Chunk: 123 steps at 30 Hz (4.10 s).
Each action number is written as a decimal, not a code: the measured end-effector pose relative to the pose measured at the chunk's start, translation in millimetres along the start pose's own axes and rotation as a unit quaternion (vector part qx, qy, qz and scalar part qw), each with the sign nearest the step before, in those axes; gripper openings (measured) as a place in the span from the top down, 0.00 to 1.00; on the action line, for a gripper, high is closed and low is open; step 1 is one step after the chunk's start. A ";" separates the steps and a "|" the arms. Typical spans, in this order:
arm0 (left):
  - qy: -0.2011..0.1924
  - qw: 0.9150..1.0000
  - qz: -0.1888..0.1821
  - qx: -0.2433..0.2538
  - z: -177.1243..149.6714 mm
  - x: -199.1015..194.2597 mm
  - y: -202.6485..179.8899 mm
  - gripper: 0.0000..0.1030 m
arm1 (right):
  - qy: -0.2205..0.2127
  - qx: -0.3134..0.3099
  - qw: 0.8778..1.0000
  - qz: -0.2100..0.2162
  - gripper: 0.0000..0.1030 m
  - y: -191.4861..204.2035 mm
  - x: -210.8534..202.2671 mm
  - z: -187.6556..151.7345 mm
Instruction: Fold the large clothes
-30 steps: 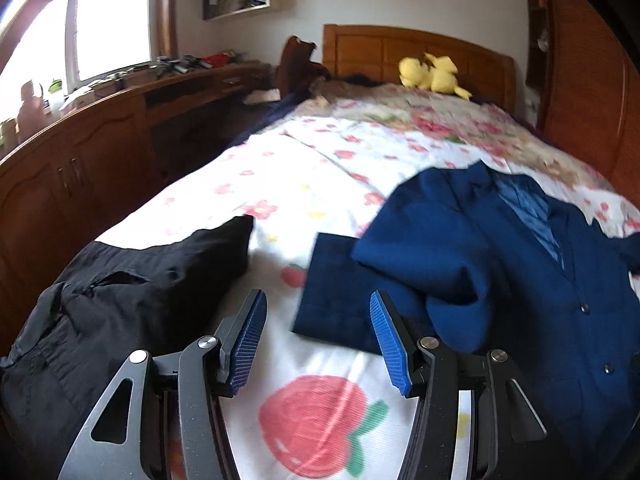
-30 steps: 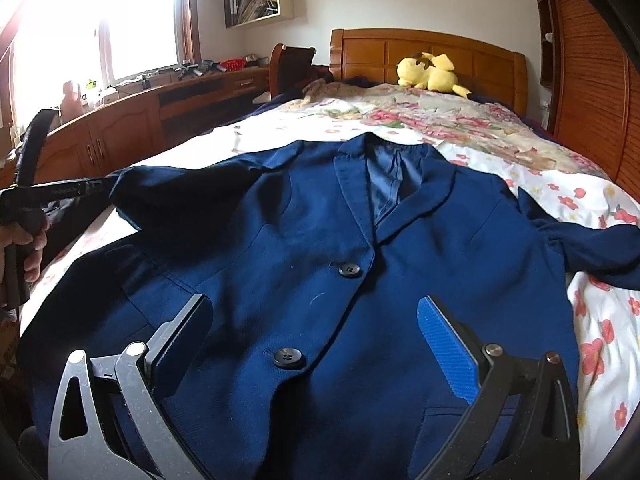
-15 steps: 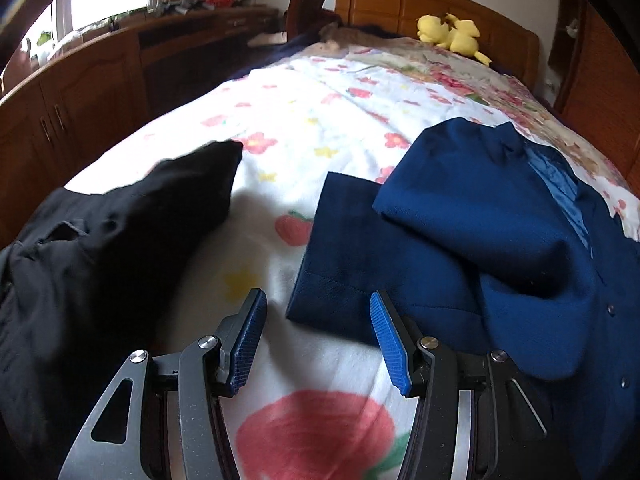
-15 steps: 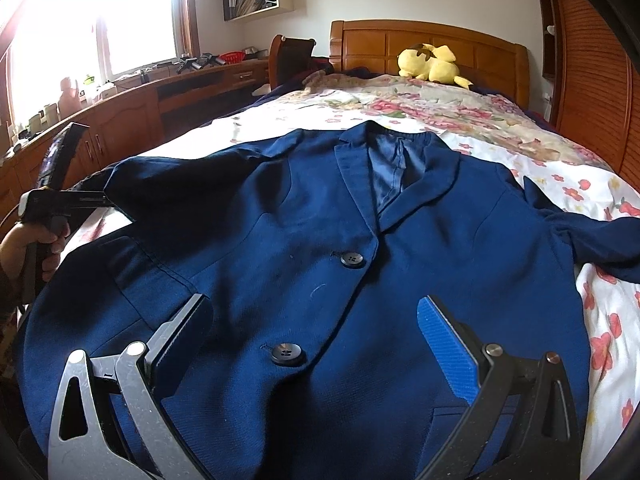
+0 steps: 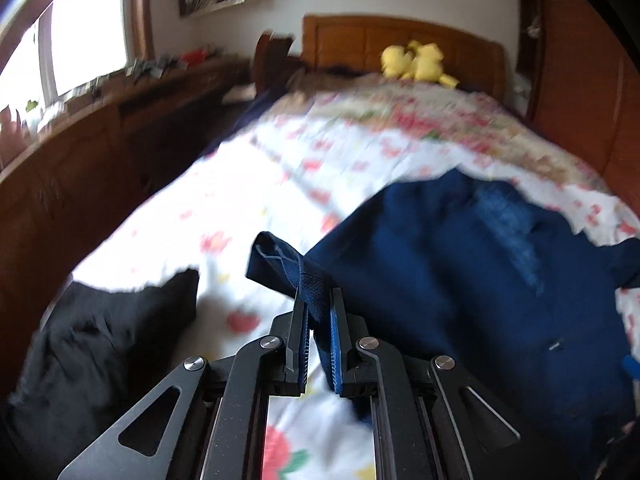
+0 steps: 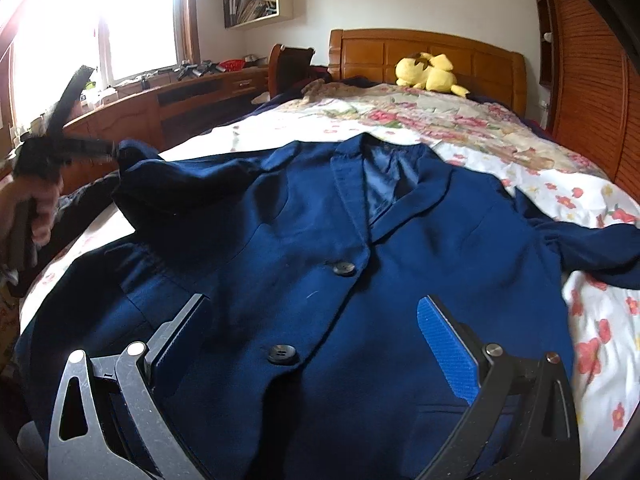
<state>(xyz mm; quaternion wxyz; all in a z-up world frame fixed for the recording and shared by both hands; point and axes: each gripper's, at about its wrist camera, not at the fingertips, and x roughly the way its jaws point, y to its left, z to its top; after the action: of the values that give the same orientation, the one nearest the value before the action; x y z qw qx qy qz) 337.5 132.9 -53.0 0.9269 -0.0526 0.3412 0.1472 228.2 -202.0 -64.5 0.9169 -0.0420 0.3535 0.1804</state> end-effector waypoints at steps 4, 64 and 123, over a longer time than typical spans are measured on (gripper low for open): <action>-0.044 0.999 -0.023 0.017 24.1 -46.6 -39.5 0.92 | -0.021 0.012 1.000 -0.020 0.00 -20.2 -22.5 3.5; -0.077 0.992 -0.084 0.052 -142.0 -168.4 -76.7 0.52 | 0.032 -0.029 0.988 0.146 0.20 52.4 -25.5 -19.1; -0.091 0.983 -0.129 0.090 -144.8 -158.6 -100.6 0.52 | -0.032 0.066 0.997 0.008 0.53 -100.0 -100.9 -42.6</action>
<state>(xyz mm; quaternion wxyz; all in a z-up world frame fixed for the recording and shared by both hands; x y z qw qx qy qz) 164.4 -29.0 -60.9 0.9664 0.0014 0.2572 -0.0009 168.1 -334.2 -34.4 0.9271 0.0270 0.3354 0.1649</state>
